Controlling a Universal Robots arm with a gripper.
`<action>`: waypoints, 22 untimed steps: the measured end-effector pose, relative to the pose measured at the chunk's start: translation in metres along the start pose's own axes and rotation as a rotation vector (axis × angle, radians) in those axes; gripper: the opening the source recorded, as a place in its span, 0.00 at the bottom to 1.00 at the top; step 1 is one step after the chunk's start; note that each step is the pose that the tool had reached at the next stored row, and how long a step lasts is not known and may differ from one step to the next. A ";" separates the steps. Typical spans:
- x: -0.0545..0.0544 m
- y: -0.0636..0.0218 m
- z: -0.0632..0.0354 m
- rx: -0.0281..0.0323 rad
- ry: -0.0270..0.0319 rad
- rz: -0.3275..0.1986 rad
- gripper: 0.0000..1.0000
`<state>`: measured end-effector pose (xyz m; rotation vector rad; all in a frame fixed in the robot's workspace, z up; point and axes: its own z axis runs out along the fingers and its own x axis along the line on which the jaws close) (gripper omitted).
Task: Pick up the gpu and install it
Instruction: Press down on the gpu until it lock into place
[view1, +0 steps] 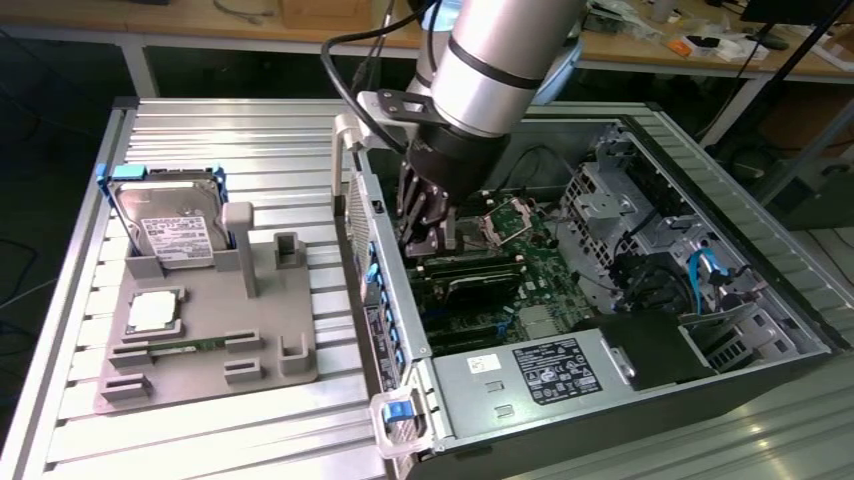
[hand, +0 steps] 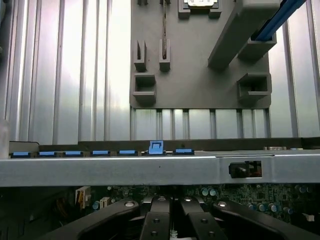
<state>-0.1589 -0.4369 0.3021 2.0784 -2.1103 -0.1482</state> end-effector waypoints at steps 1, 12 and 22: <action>0.000 -0.0001 0.0006 -0.0003 0.0001 0.000 0.14; 0.000 -0.0065 -0.0021 -0.0046 -0.0004 0.000 0.14; 0.000 -0.0081 -0.0061 -0.0137 0.0034 0.000 0.14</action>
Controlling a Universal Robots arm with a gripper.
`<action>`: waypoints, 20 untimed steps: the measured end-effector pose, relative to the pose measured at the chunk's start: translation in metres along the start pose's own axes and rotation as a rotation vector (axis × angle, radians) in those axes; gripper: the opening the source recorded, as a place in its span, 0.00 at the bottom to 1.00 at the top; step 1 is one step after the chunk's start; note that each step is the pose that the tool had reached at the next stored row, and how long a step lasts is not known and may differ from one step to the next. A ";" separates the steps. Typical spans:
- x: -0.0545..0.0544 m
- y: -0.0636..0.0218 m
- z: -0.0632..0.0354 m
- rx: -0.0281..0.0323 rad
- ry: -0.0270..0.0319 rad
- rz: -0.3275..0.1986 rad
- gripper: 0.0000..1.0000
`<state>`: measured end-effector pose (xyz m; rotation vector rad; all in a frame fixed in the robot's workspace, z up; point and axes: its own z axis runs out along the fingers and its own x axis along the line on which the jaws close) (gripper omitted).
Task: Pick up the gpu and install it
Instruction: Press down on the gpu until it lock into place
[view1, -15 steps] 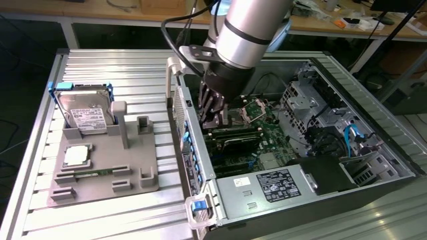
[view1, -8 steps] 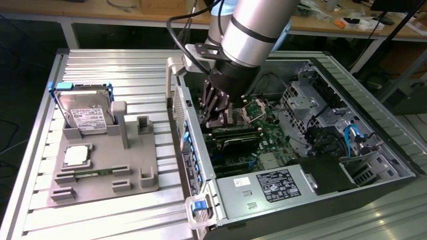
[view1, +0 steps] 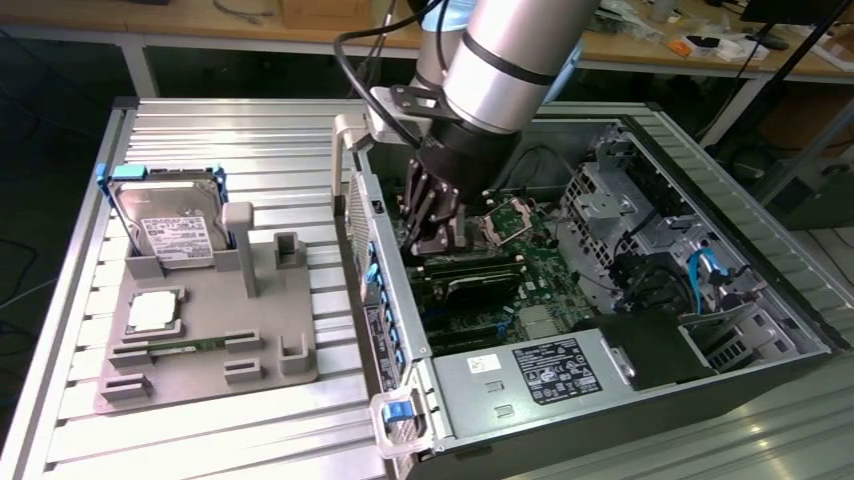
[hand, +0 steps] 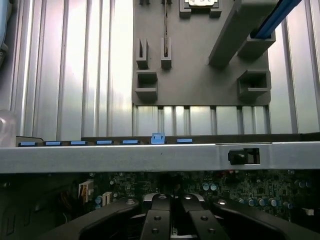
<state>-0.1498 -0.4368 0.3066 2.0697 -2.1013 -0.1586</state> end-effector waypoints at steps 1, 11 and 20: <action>0.000 0.0000 0.0006 0.0000 0.0024 0.000 0.14; -0.001 -0.0013 0.0081 0.0003 0.0394 0.008 0.14; -0.005 -0.0059 0.0066 -0.0241 0.0556 0.009 0.14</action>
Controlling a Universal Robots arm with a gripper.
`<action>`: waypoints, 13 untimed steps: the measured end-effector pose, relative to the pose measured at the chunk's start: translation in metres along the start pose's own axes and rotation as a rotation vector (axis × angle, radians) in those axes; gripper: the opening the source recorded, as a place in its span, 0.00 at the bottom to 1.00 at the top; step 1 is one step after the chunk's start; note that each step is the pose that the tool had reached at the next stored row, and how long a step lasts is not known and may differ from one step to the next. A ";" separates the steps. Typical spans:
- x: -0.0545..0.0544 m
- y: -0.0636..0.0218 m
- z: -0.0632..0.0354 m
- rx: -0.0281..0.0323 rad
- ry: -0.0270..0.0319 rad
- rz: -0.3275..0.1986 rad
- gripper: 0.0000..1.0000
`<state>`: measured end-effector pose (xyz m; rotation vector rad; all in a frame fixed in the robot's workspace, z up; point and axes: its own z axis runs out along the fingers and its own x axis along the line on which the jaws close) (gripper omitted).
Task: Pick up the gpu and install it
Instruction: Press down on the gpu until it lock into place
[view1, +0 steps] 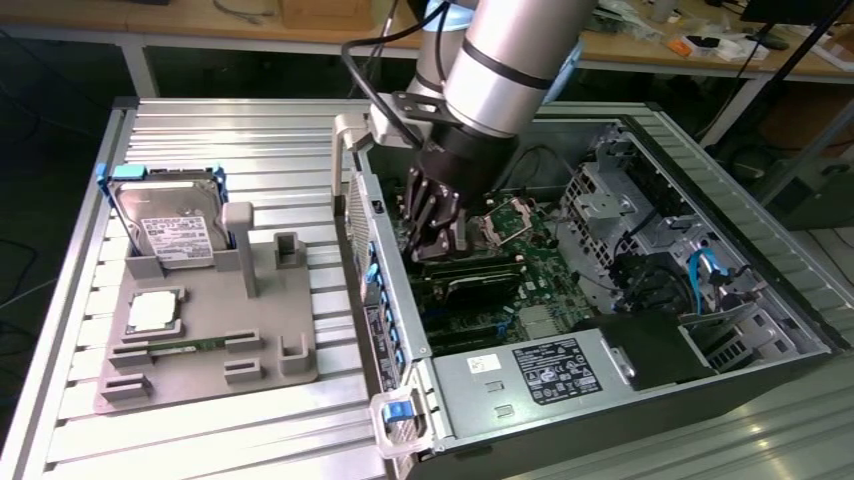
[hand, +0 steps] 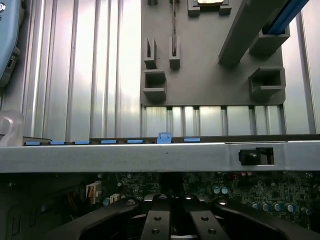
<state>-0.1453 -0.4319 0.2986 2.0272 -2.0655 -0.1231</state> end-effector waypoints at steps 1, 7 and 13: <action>0.000 -0.0010 -0.0005 -0.0060 0.0006 -0.001 0.14; -0.002 -0.0068 -0.0027 -0.0324 0.0024 -0.003 0.14; -0.003 -0.0090 0.0010 -0.0314 0.0021 -0.003 0.14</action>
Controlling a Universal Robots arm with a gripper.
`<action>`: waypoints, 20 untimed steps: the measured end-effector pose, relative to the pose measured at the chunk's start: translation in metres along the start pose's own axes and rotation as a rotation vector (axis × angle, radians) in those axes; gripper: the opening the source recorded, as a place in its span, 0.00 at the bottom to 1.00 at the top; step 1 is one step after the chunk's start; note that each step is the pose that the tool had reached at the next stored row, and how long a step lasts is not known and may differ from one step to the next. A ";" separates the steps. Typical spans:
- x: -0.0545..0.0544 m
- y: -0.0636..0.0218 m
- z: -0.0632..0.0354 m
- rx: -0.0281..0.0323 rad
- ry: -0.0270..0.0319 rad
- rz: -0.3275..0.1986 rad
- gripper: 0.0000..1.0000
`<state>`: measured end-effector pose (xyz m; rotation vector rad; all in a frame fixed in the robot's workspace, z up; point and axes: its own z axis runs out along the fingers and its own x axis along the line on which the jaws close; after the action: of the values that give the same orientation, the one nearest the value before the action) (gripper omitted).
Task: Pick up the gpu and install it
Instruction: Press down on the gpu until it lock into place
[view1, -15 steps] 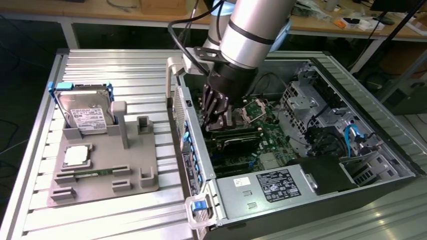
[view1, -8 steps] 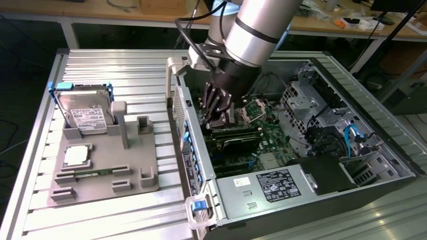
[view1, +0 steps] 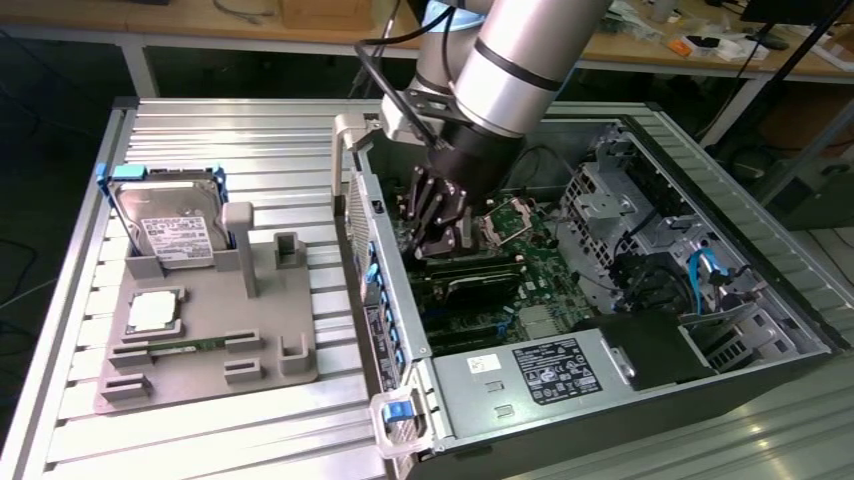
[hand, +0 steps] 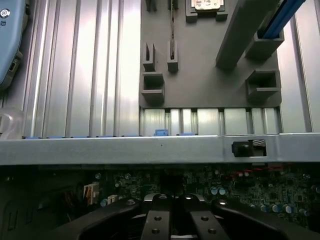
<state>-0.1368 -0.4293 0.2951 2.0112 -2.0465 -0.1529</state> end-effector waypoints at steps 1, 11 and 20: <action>0.000 -0.0003 0.0011 0.0014 0.0000 0.000 0.14; -0.002 -0.0027 0.0102 0.0311 -0.0009 0.003 0.14; -0.003 -0.0018 0.0177 0.0651 -0.0021 0.007 0.14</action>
<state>-0.1397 -0.4280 0.2774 2.0422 -2.0855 -0.0881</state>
